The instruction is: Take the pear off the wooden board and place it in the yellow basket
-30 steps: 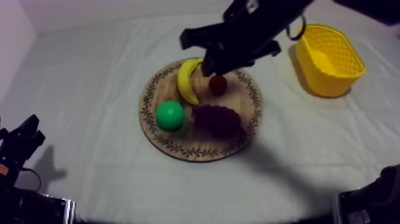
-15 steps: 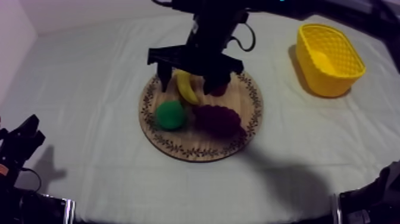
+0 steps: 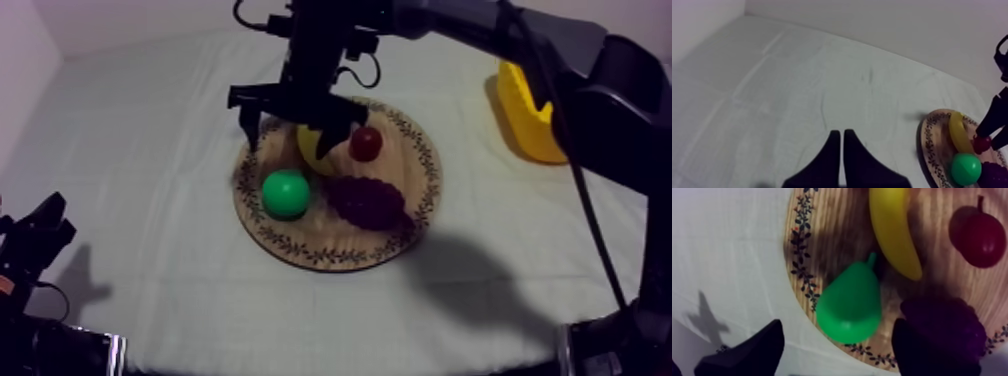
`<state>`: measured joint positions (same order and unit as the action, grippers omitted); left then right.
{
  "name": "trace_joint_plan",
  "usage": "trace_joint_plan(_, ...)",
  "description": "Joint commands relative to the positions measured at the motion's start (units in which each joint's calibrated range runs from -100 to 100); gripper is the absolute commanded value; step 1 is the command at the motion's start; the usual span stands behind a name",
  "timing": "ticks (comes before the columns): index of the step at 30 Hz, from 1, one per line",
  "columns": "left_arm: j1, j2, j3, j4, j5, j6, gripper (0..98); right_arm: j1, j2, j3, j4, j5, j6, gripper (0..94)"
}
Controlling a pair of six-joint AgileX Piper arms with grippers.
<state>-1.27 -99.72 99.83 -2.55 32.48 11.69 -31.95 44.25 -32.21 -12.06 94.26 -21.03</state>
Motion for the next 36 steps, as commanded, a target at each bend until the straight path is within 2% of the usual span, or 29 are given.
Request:
trace_joint_plan(1, 0.0, 0.0, -0.1, -0.01, 0.0, 0.0, 0.1, -0.1, 1.2, -0.8, 0.0, 0.3, -0.1, 64.0)
trace_joint_plan(25, 0.0, 0.0, -0.1, -0.01, 0.0, 0.0, 0.1, -2.0, 8.9, -2.5, -0.7, 1.0, 0.0, 59.3)
trace_joint_plan(33, 0.0, 0.0, -0.1, -0.01, 0.0, 0.0, 0.1, -2.1, 11.3, -4.2, -0.5, 1.3, 0.1, 52.1)
trace_joint_plan(36, 0.0, 0.0, -0.1, -0.01, 0.0, 0.0, 0.1, -2.1, 11.8, -5.1, -0.4, 1.4, 0.4, 46.1)
